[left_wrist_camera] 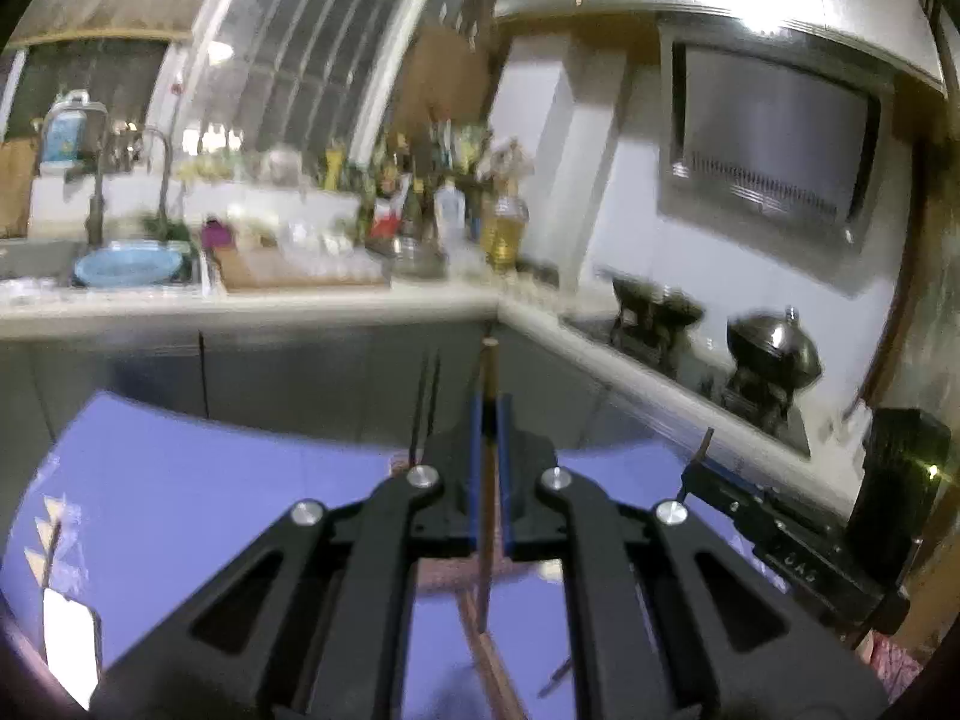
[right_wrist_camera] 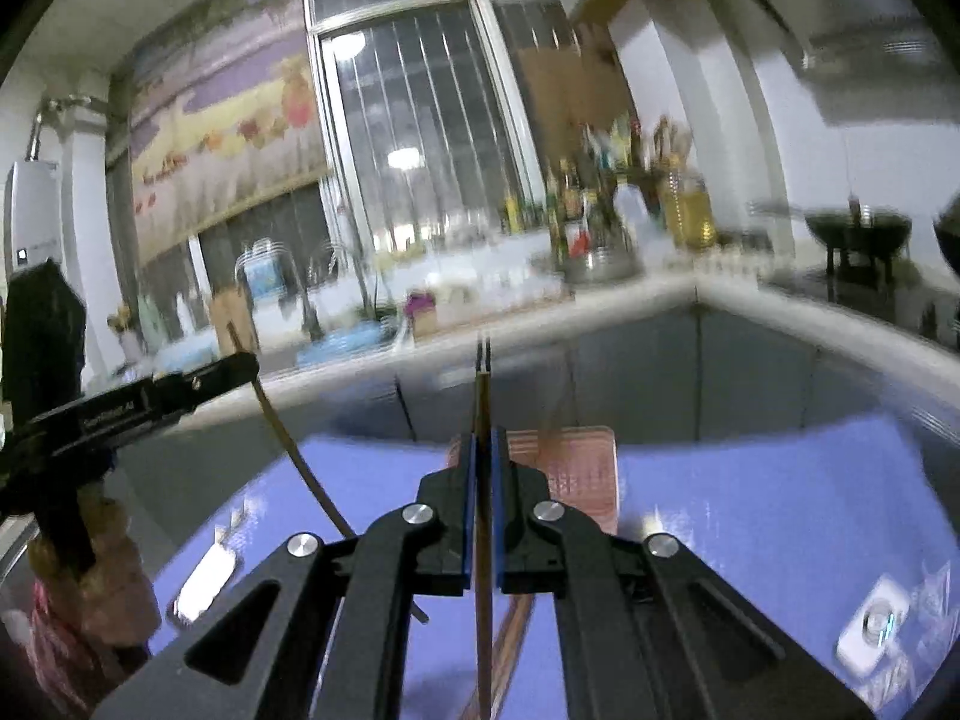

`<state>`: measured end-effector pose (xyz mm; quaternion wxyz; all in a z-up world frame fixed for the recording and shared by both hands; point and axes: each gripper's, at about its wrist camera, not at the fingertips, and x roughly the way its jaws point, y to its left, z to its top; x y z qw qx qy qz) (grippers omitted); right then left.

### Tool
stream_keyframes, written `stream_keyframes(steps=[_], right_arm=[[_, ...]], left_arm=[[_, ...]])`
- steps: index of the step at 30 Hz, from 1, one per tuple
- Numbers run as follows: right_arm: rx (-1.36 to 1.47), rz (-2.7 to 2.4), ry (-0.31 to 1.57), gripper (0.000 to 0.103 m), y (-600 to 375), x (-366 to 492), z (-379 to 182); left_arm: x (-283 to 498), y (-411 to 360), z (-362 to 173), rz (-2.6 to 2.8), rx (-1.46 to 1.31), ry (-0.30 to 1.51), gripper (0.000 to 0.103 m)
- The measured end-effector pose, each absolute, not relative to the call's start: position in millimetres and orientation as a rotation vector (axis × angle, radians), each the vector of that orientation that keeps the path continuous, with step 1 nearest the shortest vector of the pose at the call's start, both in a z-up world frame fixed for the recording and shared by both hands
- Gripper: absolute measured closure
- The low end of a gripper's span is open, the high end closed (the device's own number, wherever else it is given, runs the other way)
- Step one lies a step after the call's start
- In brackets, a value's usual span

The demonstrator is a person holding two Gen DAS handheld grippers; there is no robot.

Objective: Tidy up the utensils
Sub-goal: 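Lift both held chopsticks and carry them above the pink basket, then open both tools to drop the chopsticks into the basket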

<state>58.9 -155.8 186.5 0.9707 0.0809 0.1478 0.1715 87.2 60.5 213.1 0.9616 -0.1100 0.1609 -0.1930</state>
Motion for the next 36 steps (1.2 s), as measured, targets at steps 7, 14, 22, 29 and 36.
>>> stream_keyframes(steps=[7,14,22,29,36], right_arm=[[0.211,0.284,0.170,0.098,-148.0,126.3,229.0],[0.175,0.268,0.223,0.098,-129.4,184.0,209.5],[0.172,0.274,0.355,0.098,-125.1,205.9,156.5],[0.219,0.309,0.501,0.097,-122.1,213.6,128.9],[0.275,0.280,0.461,0.054,-136.9,185.5,140.8]], left_arm=[[125.4,46.0,245.1,-0.297,-0.205,0.210,0.099],[174.6,39.1,220.8,-0.252,-0.190,0.280,0.099],[205.8,31.0,176.6,-0.248,-0.152,0.400,0.099],[225.9,19.3,137.2,-0.265,-0.148,0.595,0.097],[205.5,33.5,133.3,-0.229,-0.186,0.610,0.070]])
